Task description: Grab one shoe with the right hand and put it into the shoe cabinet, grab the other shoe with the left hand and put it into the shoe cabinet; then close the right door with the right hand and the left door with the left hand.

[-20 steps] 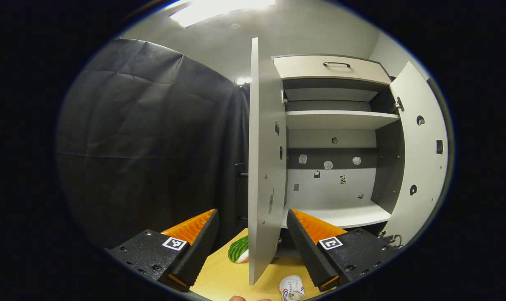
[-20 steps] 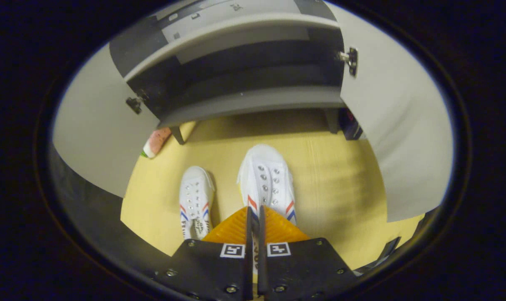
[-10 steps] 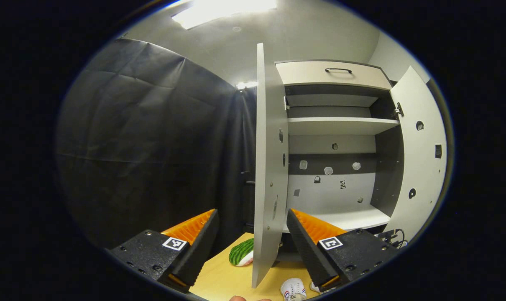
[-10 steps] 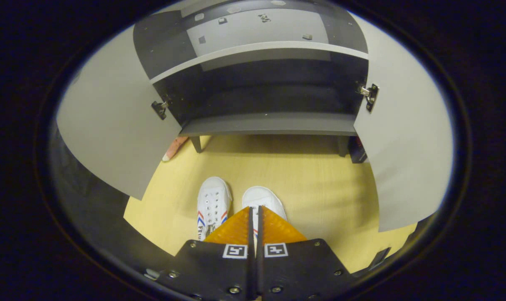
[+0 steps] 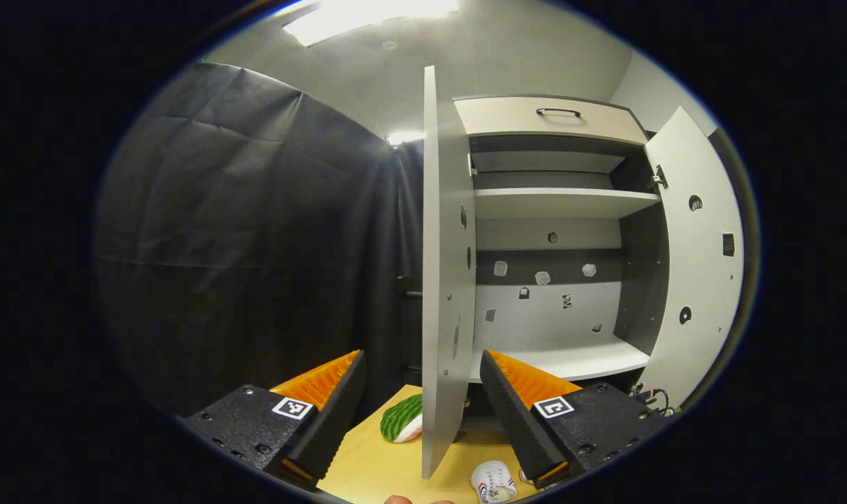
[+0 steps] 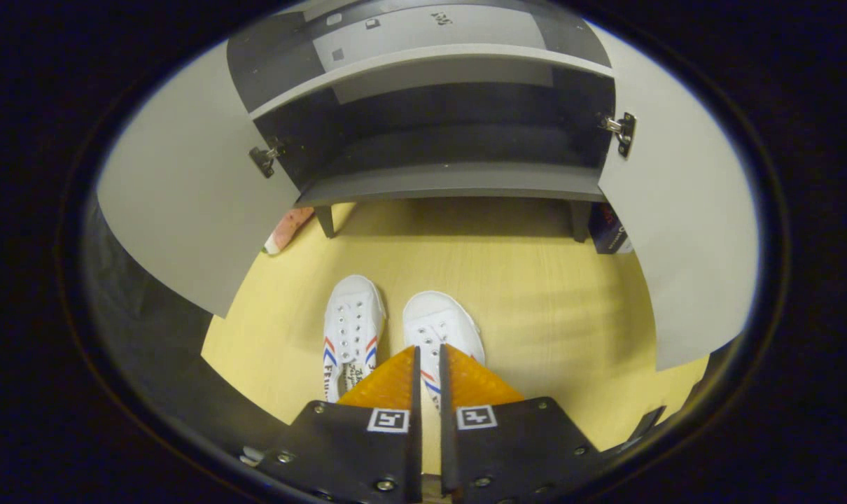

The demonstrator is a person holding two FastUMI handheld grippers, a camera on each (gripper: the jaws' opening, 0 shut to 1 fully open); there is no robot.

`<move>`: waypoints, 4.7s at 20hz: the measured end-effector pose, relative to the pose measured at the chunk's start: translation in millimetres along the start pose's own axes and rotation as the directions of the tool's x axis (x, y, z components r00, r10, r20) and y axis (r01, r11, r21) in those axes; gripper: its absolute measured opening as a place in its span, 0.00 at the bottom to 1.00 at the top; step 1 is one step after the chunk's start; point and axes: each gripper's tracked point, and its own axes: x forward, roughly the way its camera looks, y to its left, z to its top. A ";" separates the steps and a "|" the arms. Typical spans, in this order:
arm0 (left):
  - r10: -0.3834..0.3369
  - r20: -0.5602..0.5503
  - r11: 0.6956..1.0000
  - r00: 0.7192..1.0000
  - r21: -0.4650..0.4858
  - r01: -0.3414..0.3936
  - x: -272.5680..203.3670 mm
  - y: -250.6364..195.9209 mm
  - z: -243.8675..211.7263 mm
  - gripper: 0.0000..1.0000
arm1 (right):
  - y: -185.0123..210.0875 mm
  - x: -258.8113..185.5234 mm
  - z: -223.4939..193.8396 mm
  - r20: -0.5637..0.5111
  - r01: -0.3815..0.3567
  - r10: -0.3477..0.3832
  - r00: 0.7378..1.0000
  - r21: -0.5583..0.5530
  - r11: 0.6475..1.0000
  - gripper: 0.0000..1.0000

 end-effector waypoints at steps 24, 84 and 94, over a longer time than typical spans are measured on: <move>0.062 -0.044 0.997 0.997 0.045 -0.060 25.1 14.5 -15.1 0.99 | -5.9 80.9 -81.8 -0.282 0.036 -0.075 0.957 -0.142 0.989 0.29; 0.109 -0.129 0.993 0.986 0.052 -0.103 -7.9 27.3 -50.4 0.99 | -42.2 -51.7 401.7 0.497 0.083 -0.165 0.852 0.183 0.980 0.17; -0.040 -0.163 0.999 0.986 0.010 0.043 -19.0 -11.6 -70.7 0.99 | -0.4 -159.8 380.2 0.667 0.112 -0.116 0.736 0.048 0.993 0.17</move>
